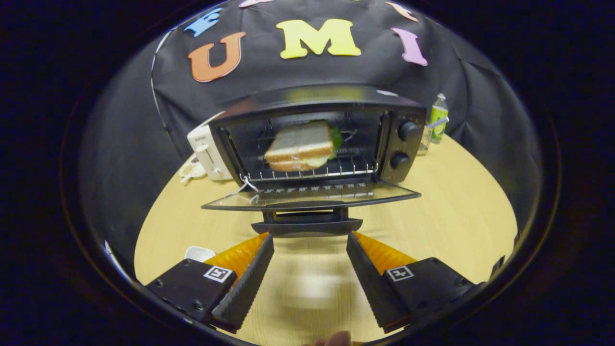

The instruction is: Open the toaster oven, put the food inside, and close the toaster oven door.

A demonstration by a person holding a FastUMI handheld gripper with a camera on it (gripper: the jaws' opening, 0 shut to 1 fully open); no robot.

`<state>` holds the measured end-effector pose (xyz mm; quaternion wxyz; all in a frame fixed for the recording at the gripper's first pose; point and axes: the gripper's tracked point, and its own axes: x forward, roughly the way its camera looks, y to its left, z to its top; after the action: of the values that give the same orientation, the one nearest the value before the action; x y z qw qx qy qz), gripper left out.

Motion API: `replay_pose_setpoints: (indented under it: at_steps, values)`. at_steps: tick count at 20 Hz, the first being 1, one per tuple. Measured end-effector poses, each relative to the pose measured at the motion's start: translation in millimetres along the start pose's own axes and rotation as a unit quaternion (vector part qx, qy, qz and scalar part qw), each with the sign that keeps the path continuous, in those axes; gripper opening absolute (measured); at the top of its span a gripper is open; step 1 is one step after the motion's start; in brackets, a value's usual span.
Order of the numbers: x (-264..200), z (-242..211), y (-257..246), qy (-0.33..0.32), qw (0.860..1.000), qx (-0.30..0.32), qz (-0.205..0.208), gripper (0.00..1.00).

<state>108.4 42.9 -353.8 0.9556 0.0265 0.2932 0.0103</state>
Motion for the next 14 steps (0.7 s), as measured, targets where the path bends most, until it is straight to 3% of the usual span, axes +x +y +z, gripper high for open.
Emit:
replay_pose_setpoints:
  at_steps: [4,8,14]
  values:
    - [-37.4,43.5,-5.1,-0.051,0.999,-0.018,0.001,1.0]
    - [-102.7,103.9,-7.1,-0.115,0.993,-0.022,0.006,1.0]
    - [-193.5,203.5,-12.0,-0.224,0.974,-0.016,0.011,1.0]
